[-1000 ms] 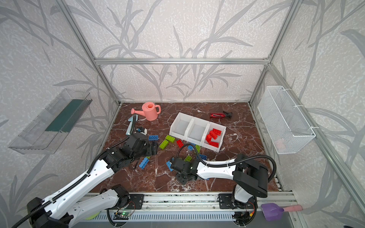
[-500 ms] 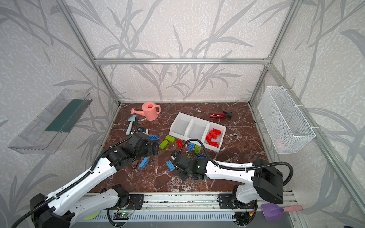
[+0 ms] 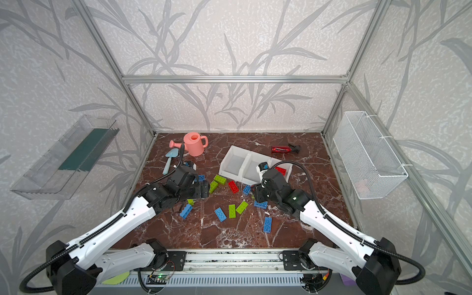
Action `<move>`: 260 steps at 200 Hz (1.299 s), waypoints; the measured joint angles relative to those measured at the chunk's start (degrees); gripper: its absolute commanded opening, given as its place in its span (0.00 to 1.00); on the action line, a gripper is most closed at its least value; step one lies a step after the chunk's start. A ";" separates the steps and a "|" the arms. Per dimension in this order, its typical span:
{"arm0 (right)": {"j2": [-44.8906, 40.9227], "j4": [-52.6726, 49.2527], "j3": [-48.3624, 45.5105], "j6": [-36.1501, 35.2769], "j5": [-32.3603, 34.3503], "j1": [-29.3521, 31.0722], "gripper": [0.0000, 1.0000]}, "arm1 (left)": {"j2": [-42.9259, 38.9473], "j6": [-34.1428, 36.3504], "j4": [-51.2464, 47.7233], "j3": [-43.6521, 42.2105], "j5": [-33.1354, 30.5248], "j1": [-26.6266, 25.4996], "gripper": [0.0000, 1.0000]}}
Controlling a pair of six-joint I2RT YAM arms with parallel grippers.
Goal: Sort the legos into containers by color
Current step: 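Carry the red brick to the bin compartment with the right gripper while the left hovers, then drop the red brick into the compartment with the right gripper while the left lowers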
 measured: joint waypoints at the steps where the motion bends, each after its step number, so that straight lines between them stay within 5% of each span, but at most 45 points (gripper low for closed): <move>1: -0.07 -0.02 0.00 0.00 -0.09 -0.22 0.34 | 0.07 0.00 0.00 0.02 0.02 0.00 0.99; 114: 2.19 -0.61 -0.39 0.66 -9.68 -25.05 0.34 | 11.91 1.51 0.04 5.90 3.41 0.00 0.99; 216: 11.87 6.03 -1.51 2.14 -11.17 -30.16 0.32 | 20.06 2.49 0.70 8.39 7.34 0.00 0.99; 239: 13.31 7.37 -1.51 2.36 -11.28 -30.18 0.41 | 20.35 2.49 0.68 8.39 7.80 0.00 0.99; 260: 14.10 8.15 -1.51 2.51 -11.28 -30.23 0.60 | 20.37 2.47 0.72 8.39 7.96 0.00 0.99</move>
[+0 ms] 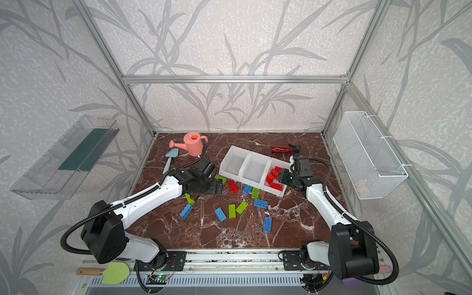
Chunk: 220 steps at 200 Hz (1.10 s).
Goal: Sort the legos into containers by color
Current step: 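Drop the red brick into the compartment with the right gripper while the left lowers, then grasp the red brick lying beside the bin with the left gripper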
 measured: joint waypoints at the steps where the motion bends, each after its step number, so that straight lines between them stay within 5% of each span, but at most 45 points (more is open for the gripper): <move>1: 0.00 0.04 0.00 0.02 0.02 -0.02 0.61 | 0.00 0.00 0.00 0.00 0.02 0.00 0.99; 46: 0.15 0.90 0.04 0.02 -0.20 -0.17 0.77 | 1.46 -0.87 0.72 0.00 0.50 0.00 0.99; 220: -16.44 -4.02 -6.14 -1.14 -0.92 -0.20 0.73 | 22.73 -16.13 0.83 15.15 -6.88 -5.97 0.99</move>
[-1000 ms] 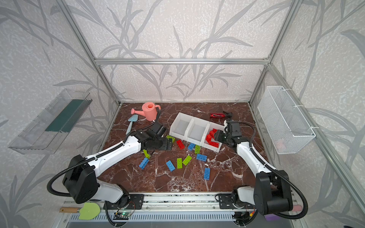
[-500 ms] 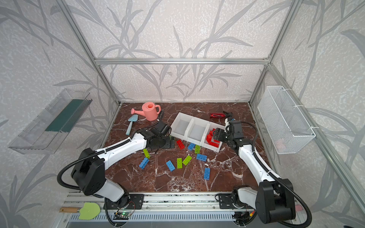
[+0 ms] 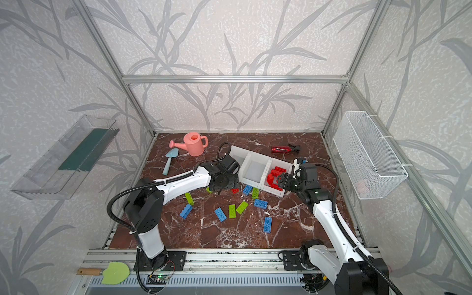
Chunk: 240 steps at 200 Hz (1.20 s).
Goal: Sort the legos into containers by color
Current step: 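Grasp the red brick lying beside the bin with the left gripper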
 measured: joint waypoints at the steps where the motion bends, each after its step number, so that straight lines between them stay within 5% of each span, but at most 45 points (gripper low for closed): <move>1: -0.09 0.00 -0.04 0.00 0.00 0.00 0.73 | 0.09 -0.02 0.02 0.02 0.00 -0.02 0.99; 92: -3.82 -1.07 -2.23 -0.79 -1.01 1.84 0.69 | 8.33 -3.52 -0.59 5.70 -0.44 -0.63 0.96; 240: -4.11 -1.11 -2.67 -1.46 -0.94 3.69 0.67 | 9.86 -3.10 -0.44 3.23 -1.62 -0.83 0.50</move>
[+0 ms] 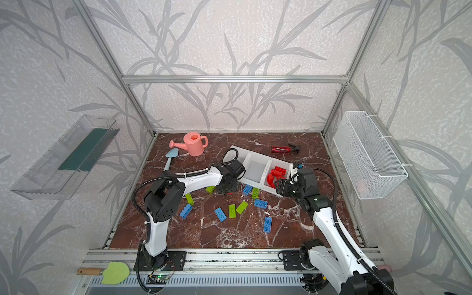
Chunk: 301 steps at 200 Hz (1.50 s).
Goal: Sort the legos into containers by color
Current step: 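Grasp the red brick lying beside the bin with the left gripper, then lift the red brick and carry it over the compartment with the left gripper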
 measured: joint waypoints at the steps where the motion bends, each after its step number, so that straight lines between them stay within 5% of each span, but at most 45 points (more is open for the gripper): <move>1: 0.00 0.00 -0.02 0.00 0.00 0.02 0.67 | -0.02 -0.02 0.02 -0.02 0.00 0.00 0.49; 73: 0.24 0.63 -0.94 0.02 -0.09 0.24 0.67 | -0.48 1.86 -0.04 -0.55 -0.22 -0.02 0.31; 161: -0.15 1.66 -2.12 0.28 -1.62 0.24 0.67 | -6.29 5.95 -1.92 -0.15 0.44 -1.81 0.30; 301: -12.85 -4.48 -8.76 3.17 -4.63 0.24 0.66 | -4.94 14.12 -4.15 22.25 9.68 -5.40 0.31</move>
